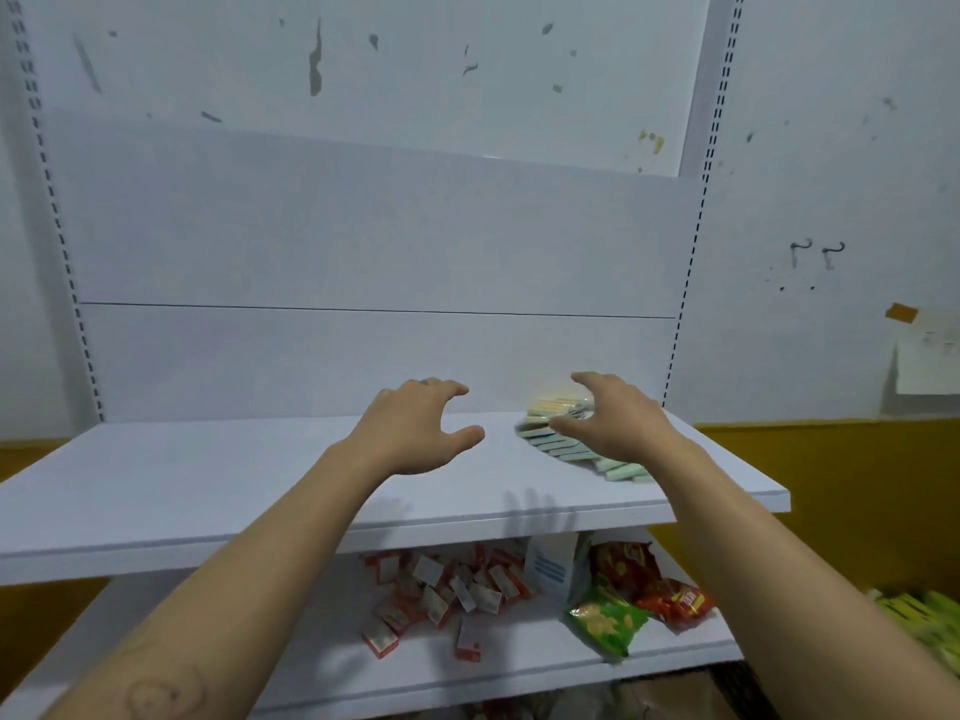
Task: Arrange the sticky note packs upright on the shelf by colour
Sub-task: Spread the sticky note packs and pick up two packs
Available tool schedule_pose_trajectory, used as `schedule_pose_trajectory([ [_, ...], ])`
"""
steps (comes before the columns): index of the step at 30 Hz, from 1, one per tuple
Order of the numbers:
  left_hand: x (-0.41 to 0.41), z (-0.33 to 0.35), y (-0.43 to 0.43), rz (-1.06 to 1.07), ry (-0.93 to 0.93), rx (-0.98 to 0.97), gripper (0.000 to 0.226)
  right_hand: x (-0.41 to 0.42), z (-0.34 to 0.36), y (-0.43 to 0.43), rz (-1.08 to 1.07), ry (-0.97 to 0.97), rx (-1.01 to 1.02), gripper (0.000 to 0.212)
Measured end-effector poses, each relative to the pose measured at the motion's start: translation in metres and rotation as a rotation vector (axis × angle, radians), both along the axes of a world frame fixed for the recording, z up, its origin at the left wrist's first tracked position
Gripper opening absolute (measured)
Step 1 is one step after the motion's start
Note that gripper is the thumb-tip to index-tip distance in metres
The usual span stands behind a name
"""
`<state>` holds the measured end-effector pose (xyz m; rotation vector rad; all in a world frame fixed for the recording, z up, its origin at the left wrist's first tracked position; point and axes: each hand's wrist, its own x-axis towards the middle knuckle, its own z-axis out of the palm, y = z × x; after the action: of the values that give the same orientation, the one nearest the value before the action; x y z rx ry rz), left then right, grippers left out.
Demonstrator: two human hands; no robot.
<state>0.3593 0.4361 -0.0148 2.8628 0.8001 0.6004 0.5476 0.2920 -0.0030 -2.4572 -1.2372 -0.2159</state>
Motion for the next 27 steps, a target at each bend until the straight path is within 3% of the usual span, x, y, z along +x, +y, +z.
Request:
schedule_pose_trajectory([
  [10, 0.084, -0.029, 0.083, -0.099, 0.024, -0.069, 0.061, 0.073, -0.023, 0.054, -0.124, 0.064, -0.003, 0.071],
  [27, 0.290, -0.050, 0.160, -0.136, 0.138, -0.035, 0.060, 0.273, -0.065, 0.125, -0.109, 0.219, 0.027, 0.071],
])
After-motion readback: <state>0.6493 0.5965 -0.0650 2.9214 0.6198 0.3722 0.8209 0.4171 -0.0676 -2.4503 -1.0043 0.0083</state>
